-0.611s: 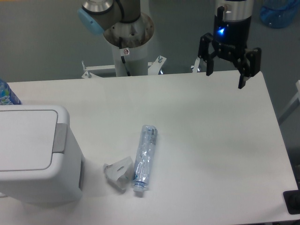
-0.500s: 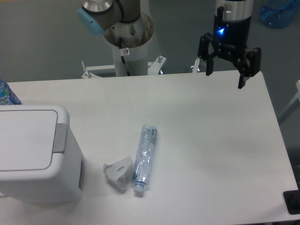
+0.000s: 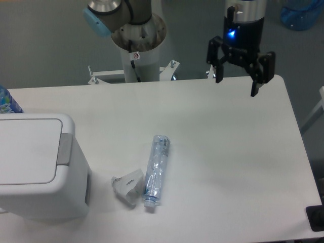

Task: Open the trash can
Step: 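Move the open gripper across the table to above the trash can lid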

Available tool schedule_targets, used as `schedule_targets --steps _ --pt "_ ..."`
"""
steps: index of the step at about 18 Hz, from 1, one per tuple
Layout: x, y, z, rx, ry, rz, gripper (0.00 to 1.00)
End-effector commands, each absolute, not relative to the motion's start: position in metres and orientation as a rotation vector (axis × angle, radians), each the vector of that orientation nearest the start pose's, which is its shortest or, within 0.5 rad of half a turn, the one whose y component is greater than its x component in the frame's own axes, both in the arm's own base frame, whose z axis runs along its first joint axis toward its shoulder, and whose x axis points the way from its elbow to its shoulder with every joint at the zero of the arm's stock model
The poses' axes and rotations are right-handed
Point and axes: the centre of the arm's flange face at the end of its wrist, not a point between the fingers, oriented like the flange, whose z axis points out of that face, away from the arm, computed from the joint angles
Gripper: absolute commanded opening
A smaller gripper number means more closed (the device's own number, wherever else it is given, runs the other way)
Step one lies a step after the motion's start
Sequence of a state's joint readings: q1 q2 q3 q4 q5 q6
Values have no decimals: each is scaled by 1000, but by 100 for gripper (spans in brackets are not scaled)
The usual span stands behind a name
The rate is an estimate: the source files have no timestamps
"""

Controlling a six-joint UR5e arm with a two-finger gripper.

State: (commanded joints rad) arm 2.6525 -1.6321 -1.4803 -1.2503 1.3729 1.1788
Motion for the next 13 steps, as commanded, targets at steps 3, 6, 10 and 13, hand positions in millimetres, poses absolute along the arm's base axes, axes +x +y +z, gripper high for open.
schedule_targets --steps 3,6,10,13 --pt "-392 419 542 -2743 60 319 100" --pt "-376 436 547 -2678 -91 219 100" --pt "-358 458 548 -2613 -210 135 100" --pt "-328 494 542 -2566 -277 99 100"
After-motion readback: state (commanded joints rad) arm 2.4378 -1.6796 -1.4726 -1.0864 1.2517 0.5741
